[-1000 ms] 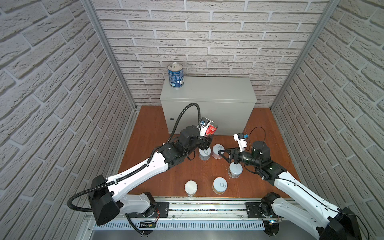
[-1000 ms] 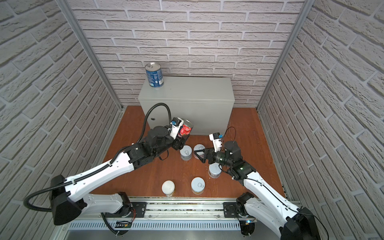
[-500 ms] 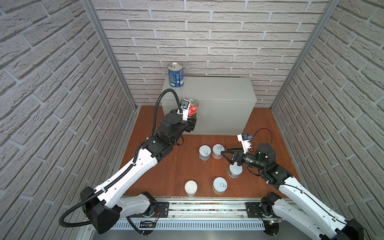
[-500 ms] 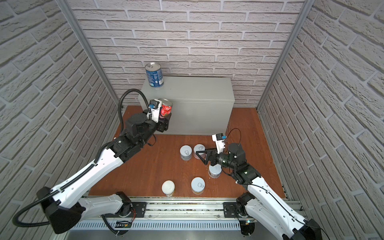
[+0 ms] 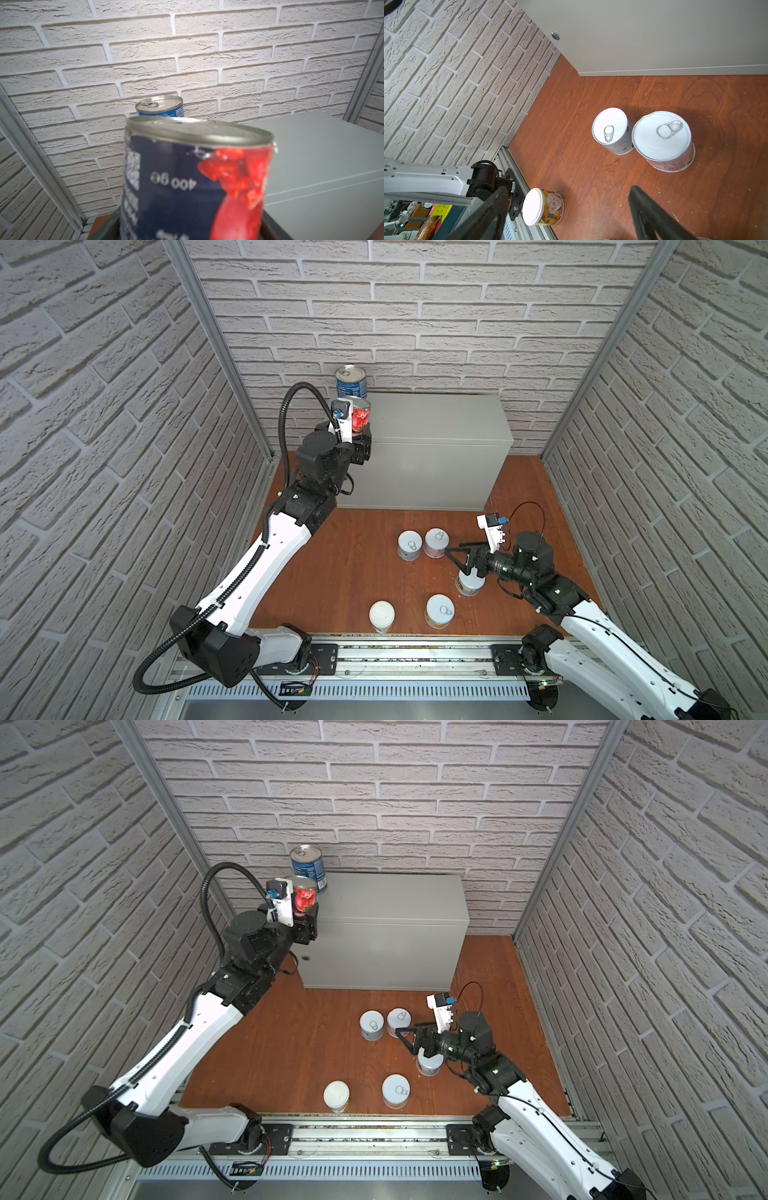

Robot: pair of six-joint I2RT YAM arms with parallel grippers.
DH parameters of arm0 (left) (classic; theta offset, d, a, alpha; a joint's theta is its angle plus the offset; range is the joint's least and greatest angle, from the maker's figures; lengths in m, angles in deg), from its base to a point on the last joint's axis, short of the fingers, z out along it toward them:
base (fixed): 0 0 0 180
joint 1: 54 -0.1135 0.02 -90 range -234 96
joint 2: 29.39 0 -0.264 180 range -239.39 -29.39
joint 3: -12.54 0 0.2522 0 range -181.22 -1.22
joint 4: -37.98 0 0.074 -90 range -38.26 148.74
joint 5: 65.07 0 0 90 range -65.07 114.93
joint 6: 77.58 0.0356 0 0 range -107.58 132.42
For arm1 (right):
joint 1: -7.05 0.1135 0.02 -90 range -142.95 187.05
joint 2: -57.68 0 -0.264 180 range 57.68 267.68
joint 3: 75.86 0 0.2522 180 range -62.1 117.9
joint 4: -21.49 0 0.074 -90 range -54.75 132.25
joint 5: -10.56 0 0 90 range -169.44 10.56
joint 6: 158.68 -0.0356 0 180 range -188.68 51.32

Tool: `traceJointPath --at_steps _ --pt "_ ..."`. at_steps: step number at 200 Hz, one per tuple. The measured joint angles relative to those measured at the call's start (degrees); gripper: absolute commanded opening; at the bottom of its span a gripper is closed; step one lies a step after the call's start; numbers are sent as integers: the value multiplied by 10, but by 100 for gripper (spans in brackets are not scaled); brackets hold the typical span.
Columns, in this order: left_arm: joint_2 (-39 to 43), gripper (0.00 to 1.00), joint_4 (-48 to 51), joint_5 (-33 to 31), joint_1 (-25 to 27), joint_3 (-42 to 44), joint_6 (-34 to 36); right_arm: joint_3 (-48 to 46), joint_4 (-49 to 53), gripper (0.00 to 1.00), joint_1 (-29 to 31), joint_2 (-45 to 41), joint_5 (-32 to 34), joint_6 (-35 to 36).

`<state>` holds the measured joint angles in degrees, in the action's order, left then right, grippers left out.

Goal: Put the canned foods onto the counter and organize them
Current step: 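Raise the tomato-label can with the left gripper up toward the cabinet top, then lower the tomato-label can onto the cabinet top beside the blue can, open left gripper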

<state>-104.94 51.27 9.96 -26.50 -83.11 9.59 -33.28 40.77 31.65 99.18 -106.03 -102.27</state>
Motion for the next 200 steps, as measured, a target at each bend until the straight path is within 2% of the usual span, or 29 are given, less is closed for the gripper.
traceJointPath --at_steps 34,105,159,200 --pt "-36 45 -3 47 -21 -39 7 -3 16 91 0 -7 8 0" --pt "-64 46 -94 138 -85 -18 -13 -3 70 91 0 -63 40 13" --pt "-89 47 -163 169 -120 17 -50 -1 153 91 0 -119 74 43" --pt "-109 47 -197 179 -137 27 -78 -1 179 92 0 -139 85 45"
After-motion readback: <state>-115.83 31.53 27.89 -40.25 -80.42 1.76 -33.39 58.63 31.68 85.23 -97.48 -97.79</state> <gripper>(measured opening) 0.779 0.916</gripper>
